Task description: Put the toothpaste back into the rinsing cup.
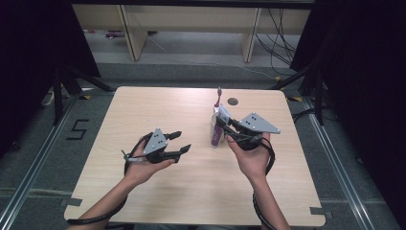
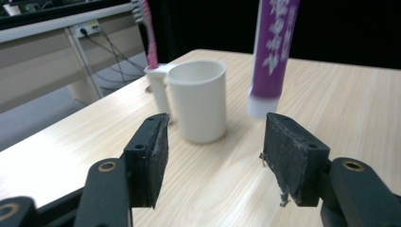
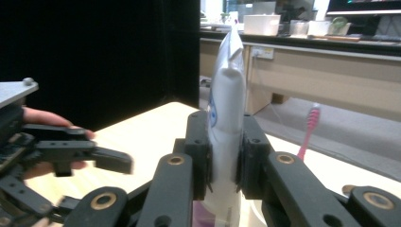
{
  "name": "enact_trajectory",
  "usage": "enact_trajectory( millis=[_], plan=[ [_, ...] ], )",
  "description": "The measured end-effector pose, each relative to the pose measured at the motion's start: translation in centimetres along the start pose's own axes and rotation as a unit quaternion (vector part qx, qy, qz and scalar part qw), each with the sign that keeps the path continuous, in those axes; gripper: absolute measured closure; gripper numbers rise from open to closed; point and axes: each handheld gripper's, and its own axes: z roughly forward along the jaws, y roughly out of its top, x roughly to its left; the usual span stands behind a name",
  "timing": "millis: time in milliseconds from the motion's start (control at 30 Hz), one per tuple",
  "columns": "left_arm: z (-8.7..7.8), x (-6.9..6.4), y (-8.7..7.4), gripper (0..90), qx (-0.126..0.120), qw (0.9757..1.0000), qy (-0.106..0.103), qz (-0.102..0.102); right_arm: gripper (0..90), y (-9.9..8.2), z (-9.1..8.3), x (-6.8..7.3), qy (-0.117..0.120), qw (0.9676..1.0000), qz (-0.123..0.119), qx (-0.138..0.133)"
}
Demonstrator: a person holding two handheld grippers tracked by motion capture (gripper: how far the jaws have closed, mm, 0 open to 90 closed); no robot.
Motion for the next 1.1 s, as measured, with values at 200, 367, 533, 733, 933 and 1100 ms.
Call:
enact_trajectory(
  millis=[200, 367, 533, 733, 933, 1100],
  plan=[
    [-1.9, 1.4, -1.5, 41.5, 0.005, 0.9995, 0.031, -0.006, 78.2, 0.4, -0.2, -0.6, -0.012, 0.9999, 0.009, 0.003],
    [-3.4, 2.1, -3.0, 41.6, -0.007, 0.9979, 0.058, -0.027, 78.2, 0.7, -0.1, -1.1, -0.022, 0.9998, -0.002, -0.004],
    [-4.4, 2.8, -4.5, 41.0, -0.022, 0.9941, 0.091, -0.054, 78.2, 1.3, 0.0, -1.5, -0.030, 0.9995, -0.008, -0.009],
    [-5.1, 3.4, -5.9, 40.8, -0.035, 0.9908, 0.110, -0.071, 78.2, 1.9, 0.1, -2.0, -0.035, 0.9993, -0.008, -0.007],
    [-5.2, 3.5, -6.9, 40.4, -0.045, 0.9889, 0.118, -0.079, 78.1, 2.4, 0.4, -2.4, -0.043, 0.9990, -0.013, -0.009],
    [-4.9, 3.6, -7.7, 39.9, -0.045, 0.9888, 0.117, -0.081, 78.1, 2.9, 0.7, -2.7, -0.046, 0.9988, -0.013, -0.006]
  ],
)
